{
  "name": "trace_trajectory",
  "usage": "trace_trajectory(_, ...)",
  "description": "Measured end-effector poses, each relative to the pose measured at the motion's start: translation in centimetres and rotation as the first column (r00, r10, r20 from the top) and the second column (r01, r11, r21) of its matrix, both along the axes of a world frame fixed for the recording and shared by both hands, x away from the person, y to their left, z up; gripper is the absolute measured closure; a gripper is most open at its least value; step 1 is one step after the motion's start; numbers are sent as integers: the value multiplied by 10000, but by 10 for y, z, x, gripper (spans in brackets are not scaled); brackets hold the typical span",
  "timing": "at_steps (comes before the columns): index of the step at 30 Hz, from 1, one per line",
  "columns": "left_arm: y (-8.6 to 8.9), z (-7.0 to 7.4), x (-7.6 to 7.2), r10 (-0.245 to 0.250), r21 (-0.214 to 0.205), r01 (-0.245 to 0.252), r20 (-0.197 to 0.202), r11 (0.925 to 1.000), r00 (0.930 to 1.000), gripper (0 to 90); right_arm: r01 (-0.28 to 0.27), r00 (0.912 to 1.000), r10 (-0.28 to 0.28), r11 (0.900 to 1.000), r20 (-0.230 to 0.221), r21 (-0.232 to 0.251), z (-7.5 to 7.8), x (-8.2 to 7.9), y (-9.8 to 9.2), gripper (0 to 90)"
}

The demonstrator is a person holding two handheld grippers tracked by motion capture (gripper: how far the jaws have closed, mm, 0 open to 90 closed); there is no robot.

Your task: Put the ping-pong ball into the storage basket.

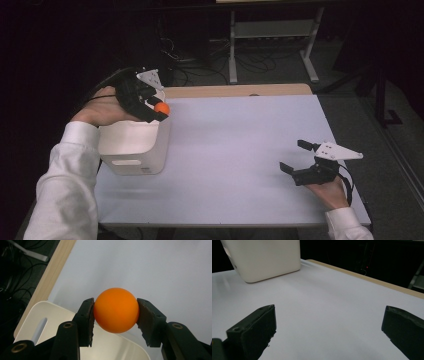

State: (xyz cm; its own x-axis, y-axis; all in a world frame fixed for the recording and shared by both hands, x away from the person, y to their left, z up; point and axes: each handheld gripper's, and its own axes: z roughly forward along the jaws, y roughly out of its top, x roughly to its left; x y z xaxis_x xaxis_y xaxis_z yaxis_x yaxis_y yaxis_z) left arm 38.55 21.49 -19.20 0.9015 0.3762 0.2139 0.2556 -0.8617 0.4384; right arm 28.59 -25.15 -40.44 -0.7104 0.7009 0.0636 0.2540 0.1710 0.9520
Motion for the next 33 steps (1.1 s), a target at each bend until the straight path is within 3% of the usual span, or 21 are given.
trace_trajectory(6,13,-1,-3,292,133,-290,-206,9995,9994,504,-37,10000,37,10000,-48,-21,0,0,1,0)
trace_trajectory(18,35,-1,-10,747,234,-744,-137,9970,9971,504,-40,9999,39,9999,-130,-101,-1,0,2,0)
trace_trajectory(33,56,1,-20,1114,685,-1096,-234,9916,9935,504,-96,9998,93,9997,-156,-218,-2,1,4,0)
